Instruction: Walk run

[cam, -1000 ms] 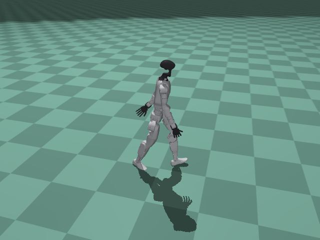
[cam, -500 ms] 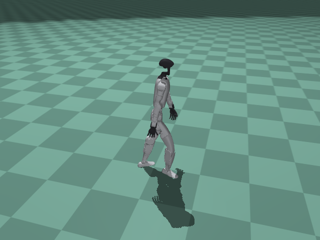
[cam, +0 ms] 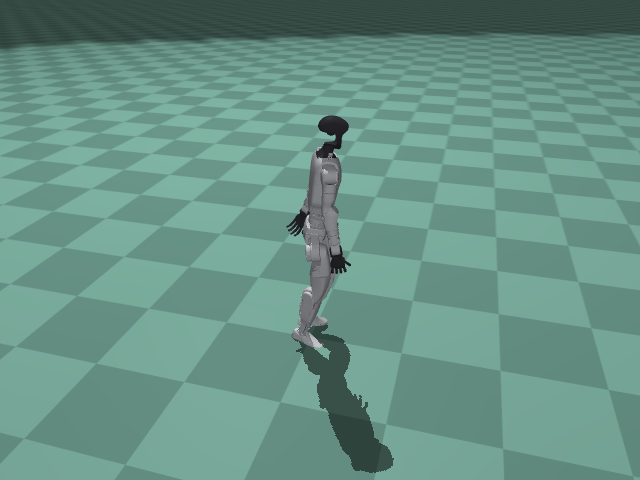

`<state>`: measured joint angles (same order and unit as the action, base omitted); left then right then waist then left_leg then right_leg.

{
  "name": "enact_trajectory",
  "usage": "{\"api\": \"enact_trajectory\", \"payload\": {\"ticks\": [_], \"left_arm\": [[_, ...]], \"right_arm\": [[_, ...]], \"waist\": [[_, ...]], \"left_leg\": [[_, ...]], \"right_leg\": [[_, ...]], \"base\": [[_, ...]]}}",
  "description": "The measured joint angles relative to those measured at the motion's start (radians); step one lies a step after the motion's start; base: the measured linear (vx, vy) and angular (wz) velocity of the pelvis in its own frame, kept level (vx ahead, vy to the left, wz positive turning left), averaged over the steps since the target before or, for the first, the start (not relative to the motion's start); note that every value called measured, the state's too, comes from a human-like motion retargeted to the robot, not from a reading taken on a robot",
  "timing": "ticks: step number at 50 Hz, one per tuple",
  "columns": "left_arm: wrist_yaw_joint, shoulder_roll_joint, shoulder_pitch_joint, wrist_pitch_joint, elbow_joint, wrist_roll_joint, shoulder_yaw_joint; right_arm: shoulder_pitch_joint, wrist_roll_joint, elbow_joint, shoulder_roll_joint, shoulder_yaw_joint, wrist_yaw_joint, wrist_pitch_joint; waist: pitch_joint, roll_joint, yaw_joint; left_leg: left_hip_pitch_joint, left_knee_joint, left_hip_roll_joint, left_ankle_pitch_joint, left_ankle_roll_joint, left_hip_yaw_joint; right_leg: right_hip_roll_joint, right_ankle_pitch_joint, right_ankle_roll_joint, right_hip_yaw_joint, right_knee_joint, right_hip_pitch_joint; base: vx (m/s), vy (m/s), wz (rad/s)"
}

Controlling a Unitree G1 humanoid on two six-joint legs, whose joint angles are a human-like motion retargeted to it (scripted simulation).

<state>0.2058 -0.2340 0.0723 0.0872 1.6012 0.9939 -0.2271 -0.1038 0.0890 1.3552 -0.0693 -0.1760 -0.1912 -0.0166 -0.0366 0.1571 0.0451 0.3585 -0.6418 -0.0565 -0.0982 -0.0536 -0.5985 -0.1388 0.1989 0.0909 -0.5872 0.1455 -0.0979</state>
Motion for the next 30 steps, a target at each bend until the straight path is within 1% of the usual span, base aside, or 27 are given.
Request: {"api": "enact_trajectory", "payload": {"ticks": [3, 4, 5, 7, 8, 10, 11, 12, 13, 15, 16, 17, 18, 19, 20, 22, 23, 25, 27, 28, 30], "left_arm": [[0.025, 0.004, 0.026, 0.02, 0.041, -0.035, -0.047], [0.033, 0.003, 0.026, 0.034, 0.055, -0.045, -0.054], [0.042, 0.002, 0.023, 0.049, 0.068, -0.053, -0.059], [0.049, -0.004, 0.009, 0.08, 0.09, -0.055, -0.061], [0.049, -0.009, 0.0, 0.092, 0.097, -0.053, -0.058], [0.046, -0.012, -0.015, 0.107, 0.099, -0.047, -0.05], [0.047, -0.01, -0.012, 0.108, 0.085, -0.042, -0.049], [0.048, -0.008, -0.006, 0.107, 0.062, -0.034, -0.049], [0.051, -0.005, 0.006, 0.1, 0.022, -0.023, -0.055], [0.031, 0.011, 0.038, 0.057, -0.071, -0.033, -0.076], [0.007, 0.019, 0.05, 0.021, -0.111, -0.053, -0.078], [-0.018, 0.024, 0.06, -0.013, -0.149, -0.074, -0.077], [-0.043, 0.025, 0.068, -0.044, -0.183, -0.097, -0.07], [-0.061, 0.022, 0.068, -0.065, -0.208, -0.116, -0.062], [-0.076, 0.017, 0.063, -0.081, -0.227, -0.132, -0.054], [-0.084, 0.01, 0.035, -0.08, -0.235, -0.149, -0.033], [-0.08, 0.007, 0.017, -0.07, -0.231, -0.155, -0.023], [-0.068, -0.004, -0.019, -0.044, -0.216, -0.17, -0.006], [-0.05, -0.018, -0.055, -0.027, -0.198, -0.191, 0.005], [-0.038, -0.028, -0.074, -0.024, -0.19, -0.201, 0.007], [-0.019, -0.048, -0.109, -0.023, -0.184, -0.216, 0.012]], "right_arm": [[-0.038, 0.034, -0.1, -0.005, 0.023, -0.025, 0.017], [-0.049, 0.034, -0.13, -0.004, 0.029, -0.025, 0.023], [-0.06, 0.03, -0.159, -0.003, 0.034, -0.023, 0.028], [-0.068, 0.013, -0.203, 0.002, 0.048, -0.024, 0.037], [-0.066, 0.008, -0.219, 0.006, 0.05, -0.028, 0.039], [-0.052, 0.013, -0.234, 0.02, 0.052, -0.04, 0.034], [-0.036, 0.022, -0.227, 0.026, 0.053, -0.047, 0.03], [-0.021, 0.035, -0.213, 0.03, 0.05, -0.055, 0.027], [-0.008, 0.054, -0.189, 0.029, 0.042, -0.066, 0.027], [0.017, 0.103, -0.115, 0.032, 0.048, -0.061, 0.02], [0.035, 0.121, -0.073, 0.037, 0.056, -0.04, 0.022], [0.053, 0.134, -0.034, 0.04, 0.065, -0.02, 0.029], [0.075, 0.136, 0.001, 0.038, 0.077, -0.002, 0.049], [0.095, 0.133, 0.031, 0.033, 0.085, 0.021, 0.065], [0.113, 0.129, 0.058, 0.027, 0.09, 0.048, 0.08], [0.142, 0.147, 0.103, 0.029, 0.055, 0.132, 0.098], [0.152, 0.161, 0.127, 0.035, 0.024, 0.179, 0.108], [0.168, 0.157, 0.17, 0.045, -0.027, 0.231, 0.118], [0.182, 0.12, 0.202, 0.049, -0.054, 0.215, 0.111], [0.187, 0.101, 0.217, 0.049, -0.064, 0.189, 0.102], [0.196, 0.07, 0.245, 0.048, -0.085, 0.125, 0.075]], "waist": [[0.016, -0.058, 0.059], [0.019, -0.063, 0.074], [0.02, -0.061, 0.084], [0.015, -0.047, 0.112], [0.011, -0.051, 0.12], [0.0, -0.068, 0.118], [-0.009, -0.076, 0.123], [-0.017, -0.084, 0.128], [-0.025, -0.092, 0.131], [-0.039, -0.1, 0.138], [-0.044, -0.117, 0.132], [-0.049, -0.135, 0.126], [-0.051, -0.154, 0.117], [-0.05, -0.169, 0.115], [-0.048, -0.182, 0.116], [-0.04, -0.2, 0.081], [-0.034, -0.196, 0.053], [-0.033, -0.174, 0.011], [-0.039, -0.143, -0.028], [-0.042, -0.123, -0.044], [-0.039, -0.075, -0.076]], "left_leg": [[0.096, 0.254, 0.005, 0.015, 0.064, 0.086], [0.127, 0.318, 0.015, 0.011, 0.068, 0.139], [0.16, 0.371, 0.027, 0.001, 0.064, 0.198], [0.215, 0.431, 0.044, 0.019, 0.042, 0.254], [0.223, 0.437, 0.042, 0.025, 0.049, 0.252], [0.231, 0.378, 0.027, 0.031, 0.038, 0.265], [0.214, 0.353, 0.005, 0.057, 0.034, 0.203], [0.204, 0.325, -0.014, 0.069, 0.026, 0.18], [0.206, 0.288, -0.027, 0.052, 0.011, 0.234], [0.19, 0.2, -0.08, -0.035, -0.022, 0.199], [0.16, 0.199, -0.107, -0.064, -0.021, 0.203], [0.125, 0.201, -0.133, -0.09, -0.021, 0.197], [0.083, 0.212, -0.158, -0.114, -0.024, 0.17], [0.049, 0.218, -0.177, -0.135, -0.022, 0.16], [0.02, 0.222, -0.193, -0.153, -0.018, 0.156], [-0.036, 0.254, -0.193, -0.171, -0.016, 0.152], [-0.066, 0.283, -0.173, -0.17, -0.019, 0.146], [-0.117, 0.345, -0.124, -0.169, -0.025, 0.132], [-0.156, 0.396, -0.074, -0.174, -0.027, 0.112], [-0.174, 0.417, -0.047, -0.179, -0.027, 0.095], [-0.216, 0.458, 0.02, -0.189, -0.03, 0.079]], "right_leg": [[0.111, 0.02, -0.018, 0.019, -0.074, 0.11], [0.123, 0.028, -0.028, 0.025, -0.088, 0.139], [0.126, 0.036, -0.04, 0.025, -0.101, 0.165], [0.117, 0.056, -0.062, 0.053, -0.1, 0.195], [0.126, 0.065, -0.073, 0.077, -0.091, 0.209], [0.145, 0.068, -0.101, 0.099, -0.071, 0.242], [0.15, 0.053, -0.118, 0.106, -0.054, 0.26], [0.154, 0.029, -0.134, 0.11, -0.033, 0.277], [0.155, -0.012, -0.15, 0.109, -0.007, 0.287], [0.135, -0.161, -0.161, 0.157, 0.095, 0.269], [0.126, -0.258, -0.158, 0.163, 0.173, 0.243], [0.117, -0.347, -0.144, 0.154, 0.255, 0.216], [0.11, -0.417, -0.107, 0.116, 0.345, 0.187], [0.091, -0.428, -0.061, 0.075, 0.435, 0.159], [0.066, -0.41, -0.012, 0.032, 0.526, 0.132], [0.026, -0.307, 0.018, -0.036, 0.644, 0.063], [0.002, -0.287, 0.011, -0.052, 0.683, 0.016], [-0.012, -0.25, -0.023, -0.05, 0.685, -0.083], [-0.008, -0.181, -0.052, -0.044, 0.596, -0.165], [-0.014, -0.146, -0.057, -0.048, 0.536, -0.201], [0.003, -0.091, -0.066, -0.007, 0.378, -0.273]], "base": [[0.84, -0.2, -1.05], [0.88, -0.18, -0.91], [0.79, -0.17, -0.78], [0.65, -0.13, -0.73], [0.74, -0.07, -0.55], [0.97, -0.04, -0.43], [0.87, -0.02, -0.61], [0.75, -0.01, -0.75], [0.96, 0.01, -0.91], [1.19, 0.02, -1.28], [1.05, 0.03, -1.33], [0.83, 0.02, -1.11], [0.77, 0.03, -1.05], [0.7, 0.03, -1.06], [0.65, 0.01, -0.82], [0.65, -0.04, -0.19], [0.61, -0.1, 0.18], [0.41, -0.12, 0.08], [-0.01, -0.08, -0.15], [0.21, -0.12, -0.2], [0.86, -0.25, -0.18]]}}
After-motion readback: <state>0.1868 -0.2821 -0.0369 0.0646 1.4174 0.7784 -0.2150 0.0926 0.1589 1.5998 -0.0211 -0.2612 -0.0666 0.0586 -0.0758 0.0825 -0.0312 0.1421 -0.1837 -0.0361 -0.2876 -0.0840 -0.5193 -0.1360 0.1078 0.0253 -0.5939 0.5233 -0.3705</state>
